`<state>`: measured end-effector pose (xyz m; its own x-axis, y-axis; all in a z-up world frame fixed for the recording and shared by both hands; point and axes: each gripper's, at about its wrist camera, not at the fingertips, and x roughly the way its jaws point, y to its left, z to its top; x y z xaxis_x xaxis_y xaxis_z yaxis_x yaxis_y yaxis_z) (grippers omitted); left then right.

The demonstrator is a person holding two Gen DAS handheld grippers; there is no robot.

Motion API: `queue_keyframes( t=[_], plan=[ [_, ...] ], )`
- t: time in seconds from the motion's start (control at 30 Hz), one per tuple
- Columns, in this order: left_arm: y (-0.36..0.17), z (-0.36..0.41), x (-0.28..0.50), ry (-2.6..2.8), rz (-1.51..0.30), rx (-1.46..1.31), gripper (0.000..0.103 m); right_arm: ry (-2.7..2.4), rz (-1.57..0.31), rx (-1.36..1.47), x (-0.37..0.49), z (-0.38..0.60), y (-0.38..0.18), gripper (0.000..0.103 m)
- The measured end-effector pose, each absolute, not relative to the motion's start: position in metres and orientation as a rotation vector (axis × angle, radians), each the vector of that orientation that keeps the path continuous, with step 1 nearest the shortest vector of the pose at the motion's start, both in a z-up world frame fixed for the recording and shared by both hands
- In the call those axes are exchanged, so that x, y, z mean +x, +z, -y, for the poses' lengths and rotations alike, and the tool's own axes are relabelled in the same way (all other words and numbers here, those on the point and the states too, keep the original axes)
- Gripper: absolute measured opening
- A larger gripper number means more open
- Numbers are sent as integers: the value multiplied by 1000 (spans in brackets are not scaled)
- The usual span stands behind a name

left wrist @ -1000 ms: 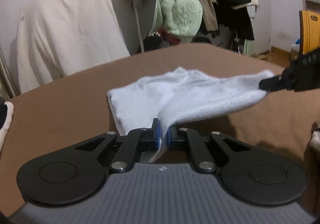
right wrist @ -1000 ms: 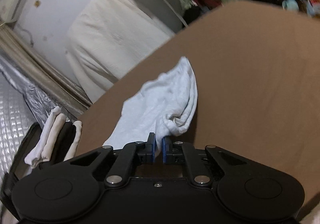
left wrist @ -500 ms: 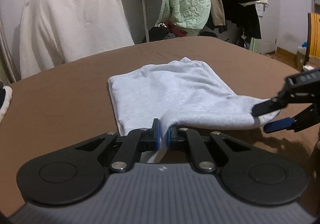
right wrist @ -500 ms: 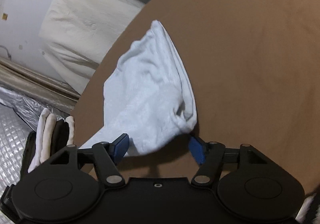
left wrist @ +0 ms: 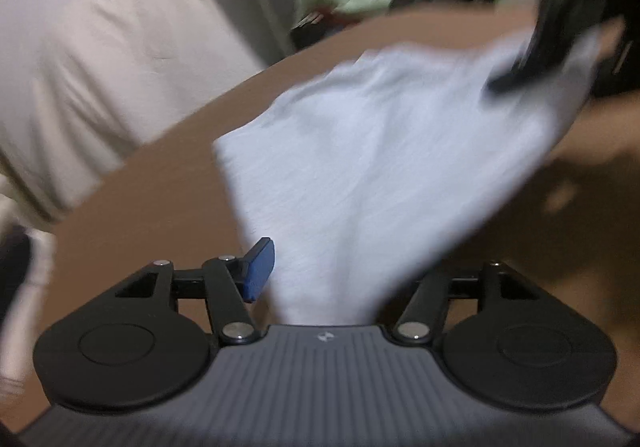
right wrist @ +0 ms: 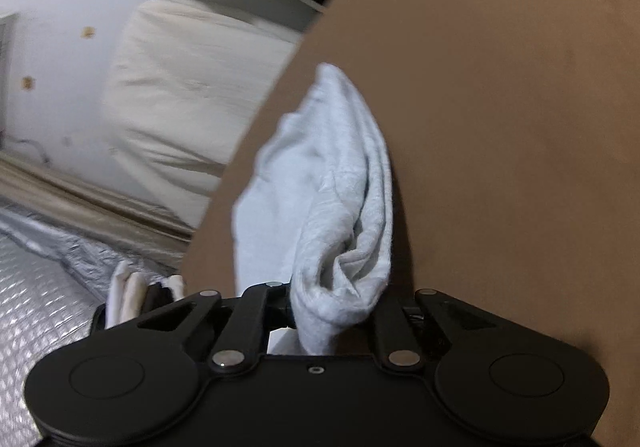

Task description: Fold clothes

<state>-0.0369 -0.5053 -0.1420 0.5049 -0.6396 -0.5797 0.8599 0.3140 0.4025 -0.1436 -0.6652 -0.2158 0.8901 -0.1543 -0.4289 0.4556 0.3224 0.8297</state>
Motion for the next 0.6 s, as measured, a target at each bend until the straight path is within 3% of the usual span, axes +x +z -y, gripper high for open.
queue_keyframes(
  t=[0.07,0.27,0.43,0.6],
  plan=[
    [-150,510,-34,-994,-364,779,9,-408,-301,1146,-140,665,-213,13],
    [-90,480,-52,-942,-183,609,8,-359,-264,1102,-146,662,-203,12],
    [-55,434,-70,-986,-214,539,8,-272,-230,1091,-172,643,-168,11],
    [-38,356,-107,-1007,-351,514,8,-209,-403,1187,-209,607,-144,11]
  ],
)
